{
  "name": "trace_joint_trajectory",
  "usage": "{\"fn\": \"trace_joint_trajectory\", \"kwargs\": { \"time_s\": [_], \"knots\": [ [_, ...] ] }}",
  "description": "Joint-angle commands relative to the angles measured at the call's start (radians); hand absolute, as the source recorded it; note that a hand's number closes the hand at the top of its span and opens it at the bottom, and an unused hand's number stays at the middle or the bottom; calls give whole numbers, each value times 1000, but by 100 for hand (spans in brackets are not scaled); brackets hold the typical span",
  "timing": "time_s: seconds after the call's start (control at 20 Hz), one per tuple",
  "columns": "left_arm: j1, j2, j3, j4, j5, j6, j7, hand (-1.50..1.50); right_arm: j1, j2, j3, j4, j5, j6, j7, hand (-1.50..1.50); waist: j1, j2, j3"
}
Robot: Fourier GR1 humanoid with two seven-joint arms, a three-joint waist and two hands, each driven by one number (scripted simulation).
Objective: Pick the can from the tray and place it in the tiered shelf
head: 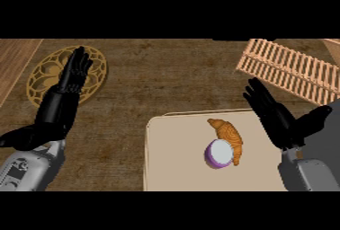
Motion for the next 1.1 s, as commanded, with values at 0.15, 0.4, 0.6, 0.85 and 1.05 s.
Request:
{"fn": "trace_joint_trajectory", "kwargs": {
  "time_s": [0.15, 0.4, 0.6, 0.85, 1.05],
  "knots": [
    [62, -17, -22, 131, -39, -18, 49, 0, -171, -86, 14, -6, -8, 139, 78, -150, -21, -1, -12],
    [90, -28, -47, 137, -30, -9, 108, 0, -154, -244, -9, 20, 199, 35, 36, 150, -43, -5, -40],
    [80, -50, -66, 156, -44, 3, 153, 0, -44, -71, -11, 131, 369, -256, -191, -150, -29, 3, -10],
    [38, -74, -46, 208, -54, -23, 159, 0, -82, 36, -120, 313, 230, -202, -478, -150, -22, 0, -10],
    [72, -77, -39, 193, -75, -31, 149, 0, -50, -70, -69, 196, 174, 39, -384, -150, -28, -6, -12]
  ]
}}
